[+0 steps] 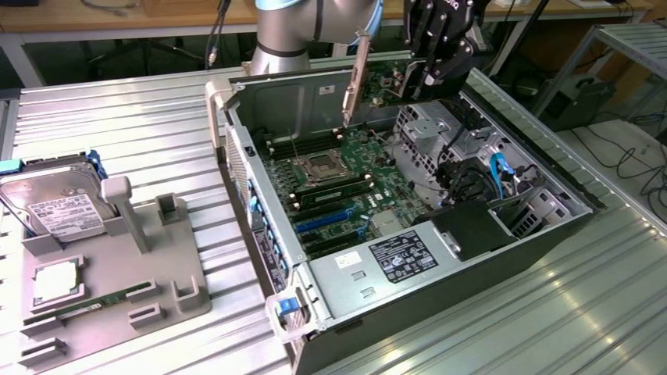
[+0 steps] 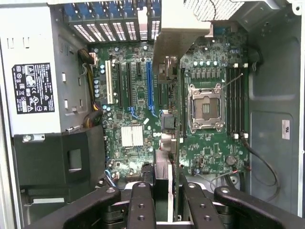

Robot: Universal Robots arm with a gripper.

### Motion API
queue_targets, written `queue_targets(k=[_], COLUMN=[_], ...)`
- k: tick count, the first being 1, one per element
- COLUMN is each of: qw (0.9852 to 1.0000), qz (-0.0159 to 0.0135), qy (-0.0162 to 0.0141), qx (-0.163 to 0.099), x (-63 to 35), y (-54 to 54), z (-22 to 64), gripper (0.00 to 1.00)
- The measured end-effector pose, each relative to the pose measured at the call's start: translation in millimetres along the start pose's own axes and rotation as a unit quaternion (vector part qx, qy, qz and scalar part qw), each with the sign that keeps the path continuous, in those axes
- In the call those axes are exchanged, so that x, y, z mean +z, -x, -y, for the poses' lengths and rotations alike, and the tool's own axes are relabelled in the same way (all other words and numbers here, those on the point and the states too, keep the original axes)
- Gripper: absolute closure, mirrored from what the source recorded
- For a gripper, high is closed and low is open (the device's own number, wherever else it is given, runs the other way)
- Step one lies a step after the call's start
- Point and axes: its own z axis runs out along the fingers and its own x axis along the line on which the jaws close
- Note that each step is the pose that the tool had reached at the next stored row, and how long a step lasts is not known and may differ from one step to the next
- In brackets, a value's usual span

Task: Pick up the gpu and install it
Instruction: 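Insert the gpu into the slot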

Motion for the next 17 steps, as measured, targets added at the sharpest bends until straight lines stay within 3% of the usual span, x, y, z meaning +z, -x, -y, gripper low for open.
queue_targets(k=[2,9,17], qw=[1.0000,0.9996,0.9992], qz=[-0.0001,0.0004,0.0006], qy=[0.0029,0.0045,0.0084], qx=[-0.009,-0.027,-0.039], x=[0.4,1.9,4.0], y=[0.0,-0.4,-0.7], z=[-0.2,-1.8,-2.8], gripper=[0.72,0.72,0.72])
